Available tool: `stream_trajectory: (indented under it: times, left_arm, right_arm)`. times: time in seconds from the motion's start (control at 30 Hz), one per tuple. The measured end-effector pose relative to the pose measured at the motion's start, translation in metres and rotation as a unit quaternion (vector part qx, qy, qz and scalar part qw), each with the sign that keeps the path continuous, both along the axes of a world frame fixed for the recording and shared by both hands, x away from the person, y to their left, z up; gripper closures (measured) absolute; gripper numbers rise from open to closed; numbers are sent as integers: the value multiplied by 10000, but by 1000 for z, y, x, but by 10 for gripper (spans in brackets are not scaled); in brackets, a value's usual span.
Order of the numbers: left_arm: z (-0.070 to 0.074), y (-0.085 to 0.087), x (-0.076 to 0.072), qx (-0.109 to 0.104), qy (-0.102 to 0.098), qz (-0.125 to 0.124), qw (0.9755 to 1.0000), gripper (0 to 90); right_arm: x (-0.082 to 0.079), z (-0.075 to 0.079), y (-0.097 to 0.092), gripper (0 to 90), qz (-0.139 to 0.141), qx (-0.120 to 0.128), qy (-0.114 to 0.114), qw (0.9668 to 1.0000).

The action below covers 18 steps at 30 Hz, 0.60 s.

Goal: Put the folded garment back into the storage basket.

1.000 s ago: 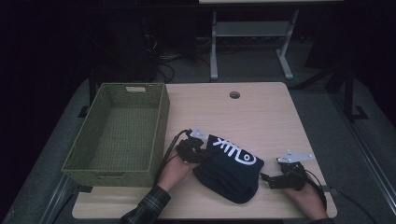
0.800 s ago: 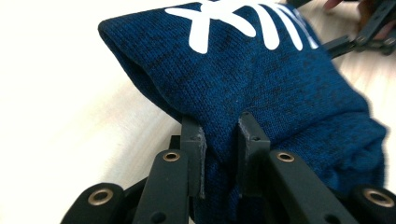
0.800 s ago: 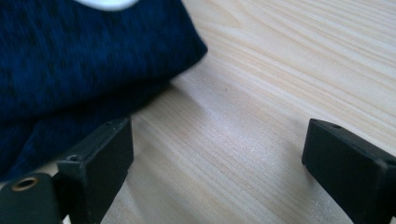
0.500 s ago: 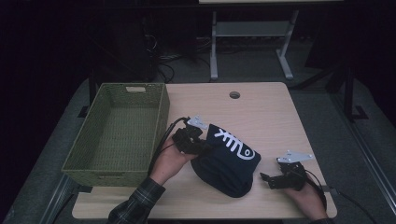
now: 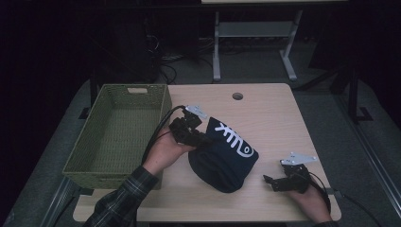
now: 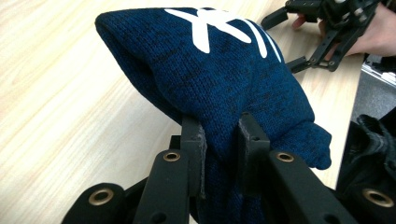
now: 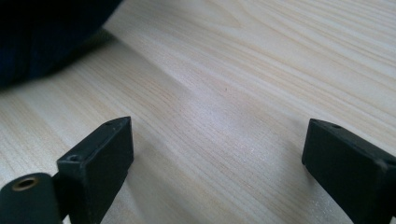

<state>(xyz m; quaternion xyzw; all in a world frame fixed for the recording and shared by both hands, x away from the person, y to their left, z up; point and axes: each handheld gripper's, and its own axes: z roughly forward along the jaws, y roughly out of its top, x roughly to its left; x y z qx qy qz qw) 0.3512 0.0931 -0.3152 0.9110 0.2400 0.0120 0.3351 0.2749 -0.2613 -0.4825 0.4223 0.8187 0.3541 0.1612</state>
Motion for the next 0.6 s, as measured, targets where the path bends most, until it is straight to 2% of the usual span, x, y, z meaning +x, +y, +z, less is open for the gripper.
stream_trajectory:
  times: [0.17,0.4,0.6]
  left_arm:
    - [19,3,3,160,5,-76,9998,765]
    - [45,16,8,333,-72,31,9994,765]
    - [67,35,10,233,-131,178,9995,765]
  right_arm:
    - [0,0,0,86,-1,1,2,10000]
    - [0,0,0,86,-7,2,3,10000]
    - [0,0,0,86,-6,1,2,10000]
